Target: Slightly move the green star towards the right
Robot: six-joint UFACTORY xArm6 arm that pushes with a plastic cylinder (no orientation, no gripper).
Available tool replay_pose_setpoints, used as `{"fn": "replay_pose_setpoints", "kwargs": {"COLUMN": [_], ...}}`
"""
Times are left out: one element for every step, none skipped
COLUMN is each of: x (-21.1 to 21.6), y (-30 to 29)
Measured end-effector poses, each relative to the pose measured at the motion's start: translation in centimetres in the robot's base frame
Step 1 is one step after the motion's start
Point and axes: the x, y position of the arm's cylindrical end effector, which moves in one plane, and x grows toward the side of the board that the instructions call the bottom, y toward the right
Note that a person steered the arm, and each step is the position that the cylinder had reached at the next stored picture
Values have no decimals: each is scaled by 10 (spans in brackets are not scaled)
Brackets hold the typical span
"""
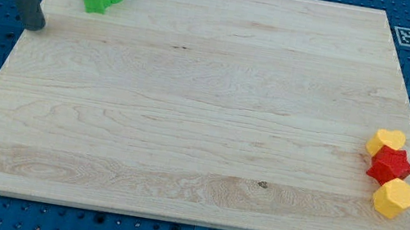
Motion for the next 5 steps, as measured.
{"fn": "replay_pose_setpoints", "kwargs": {"x": [-29, -39, -66, -67, -67], "y": [0, -1, 27, 46, 64]}}
